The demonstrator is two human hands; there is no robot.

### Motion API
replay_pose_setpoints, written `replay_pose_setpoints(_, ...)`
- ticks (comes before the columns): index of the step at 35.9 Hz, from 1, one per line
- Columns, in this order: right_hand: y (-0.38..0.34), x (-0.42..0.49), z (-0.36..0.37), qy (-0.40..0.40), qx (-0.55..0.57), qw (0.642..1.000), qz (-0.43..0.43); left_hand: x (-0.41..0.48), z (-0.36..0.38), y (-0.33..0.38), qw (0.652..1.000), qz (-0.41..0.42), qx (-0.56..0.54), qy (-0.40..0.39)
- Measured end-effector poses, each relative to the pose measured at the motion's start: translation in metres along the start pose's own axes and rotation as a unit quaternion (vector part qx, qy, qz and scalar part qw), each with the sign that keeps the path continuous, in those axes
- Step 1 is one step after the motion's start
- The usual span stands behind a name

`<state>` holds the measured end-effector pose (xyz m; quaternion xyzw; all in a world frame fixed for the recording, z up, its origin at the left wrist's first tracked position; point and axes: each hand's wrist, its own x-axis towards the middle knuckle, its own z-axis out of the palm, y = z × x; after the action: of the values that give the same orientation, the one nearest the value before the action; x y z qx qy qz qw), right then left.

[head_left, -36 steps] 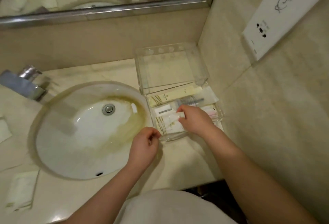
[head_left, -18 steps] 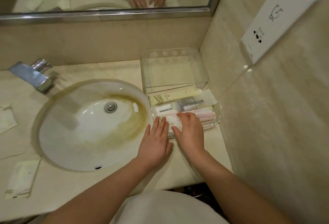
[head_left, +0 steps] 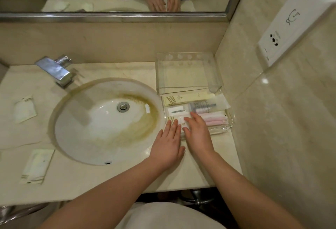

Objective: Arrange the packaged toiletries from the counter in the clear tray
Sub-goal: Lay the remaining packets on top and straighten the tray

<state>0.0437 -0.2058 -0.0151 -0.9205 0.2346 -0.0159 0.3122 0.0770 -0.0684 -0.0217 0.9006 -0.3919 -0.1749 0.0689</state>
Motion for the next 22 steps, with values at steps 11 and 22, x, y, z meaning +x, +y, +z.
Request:
replay_pose_setpoints(11,-0.071,0.001,0.035,0.024,-0.021,0.99,-0.136,-0.058,-0.03,-0.065,0.941,-0.082,-0.287,0.159)
replay_pose_setpoints(22,-0.258,-0.014,0.168,-0.206,-0.023,0.955,-0.21,-0.216,-0.044,-0.285,0.763,-0.456,-0.222,0.401)
